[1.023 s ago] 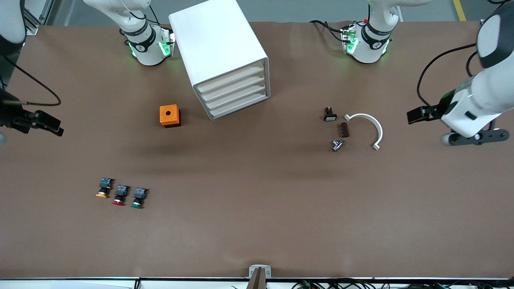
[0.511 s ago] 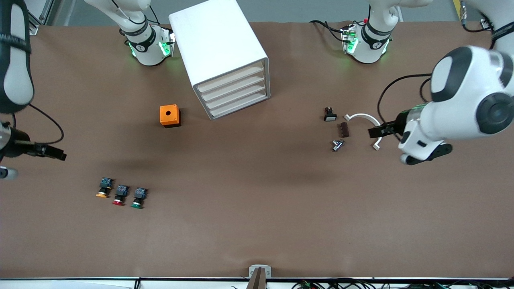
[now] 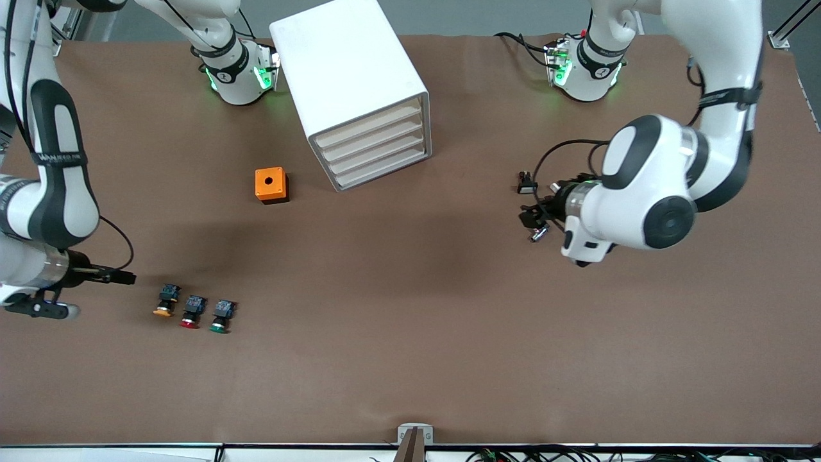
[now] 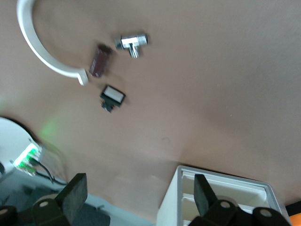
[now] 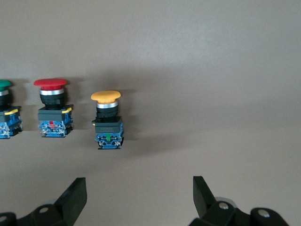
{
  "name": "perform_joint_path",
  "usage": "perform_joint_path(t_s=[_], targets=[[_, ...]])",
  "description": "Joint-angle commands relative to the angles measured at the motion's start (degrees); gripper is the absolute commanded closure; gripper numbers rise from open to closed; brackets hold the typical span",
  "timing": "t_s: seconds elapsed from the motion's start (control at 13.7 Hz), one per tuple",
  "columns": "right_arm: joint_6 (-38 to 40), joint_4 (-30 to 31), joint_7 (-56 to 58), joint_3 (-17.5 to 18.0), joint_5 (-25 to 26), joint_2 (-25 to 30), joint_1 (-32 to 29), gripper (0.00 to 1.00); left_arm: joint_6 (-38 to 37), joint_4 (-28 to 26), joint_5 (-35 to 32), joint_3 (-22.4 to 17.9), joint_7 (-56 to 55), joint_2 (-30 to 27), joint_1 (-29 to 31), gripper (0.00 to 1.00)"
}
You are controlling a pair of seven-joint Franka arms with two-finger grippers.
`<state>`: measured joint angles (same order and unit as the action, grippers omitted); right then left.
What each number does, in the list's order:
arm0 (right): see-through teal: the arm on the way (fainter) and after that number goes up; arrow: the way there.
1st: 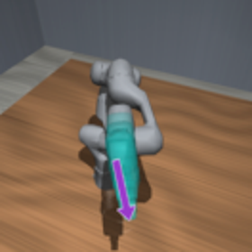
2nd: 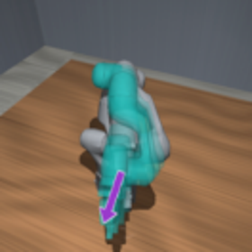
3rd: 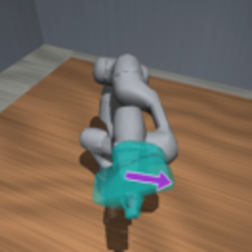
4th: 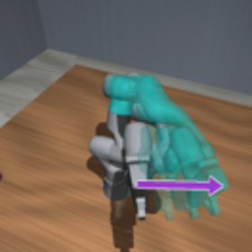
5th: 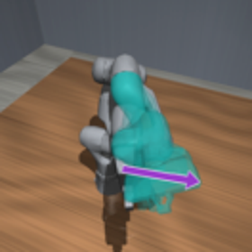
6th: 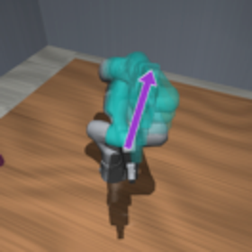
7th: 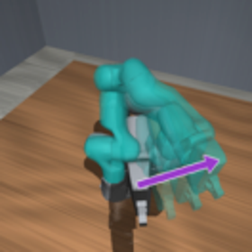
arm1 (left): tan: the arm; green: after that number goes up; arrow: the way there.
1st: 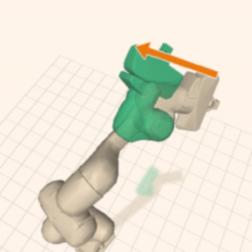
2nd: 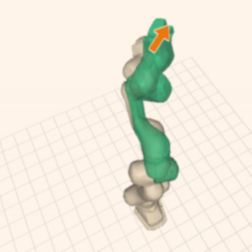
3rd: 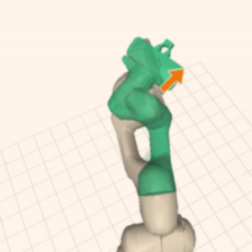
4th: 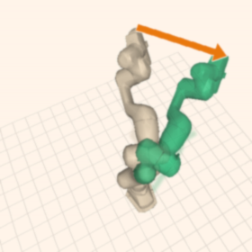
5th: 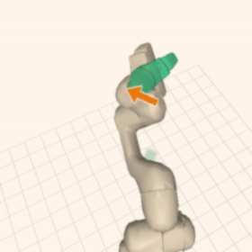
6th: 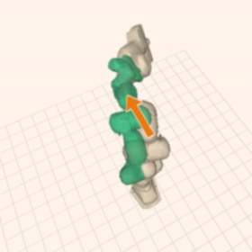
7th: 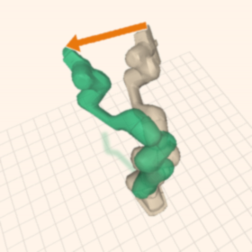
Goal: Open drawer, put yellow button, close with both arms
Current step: 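Move the left gripper to the drawer while the right gripper reaches the yellow button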
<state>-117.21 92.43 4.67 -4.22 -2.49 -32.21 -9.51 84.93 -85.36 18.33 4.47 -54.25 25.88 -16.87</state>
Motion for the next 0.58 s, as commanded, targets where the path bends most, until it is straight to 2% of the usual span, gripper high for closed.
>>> perform_joint_path(t_s=[0.0, 0.22, 0.51], targets=[[0.7, -1.2, 1.0, 0.3, -2.7, -2.2, 0.1, 0.00, -1.0, 1.8, 1.4, -0.3, -3.7, 3.8, -2.4, 0.00], [0.6, -1.1, 0.6, 0.4, -4.2, -4.4, 1.4, 0.00, -1.0, 2.0, 4.2, -0.3, -11.3, 6.1, -4.9, 0.00], [-1.7, -1.1, 0.4, 0.4, -6.2, -6.5, 2.7, 0.00, -1.0, 2.0, 14.7, -0.3, -28.8, 8.5, -7.4, 0.00]])
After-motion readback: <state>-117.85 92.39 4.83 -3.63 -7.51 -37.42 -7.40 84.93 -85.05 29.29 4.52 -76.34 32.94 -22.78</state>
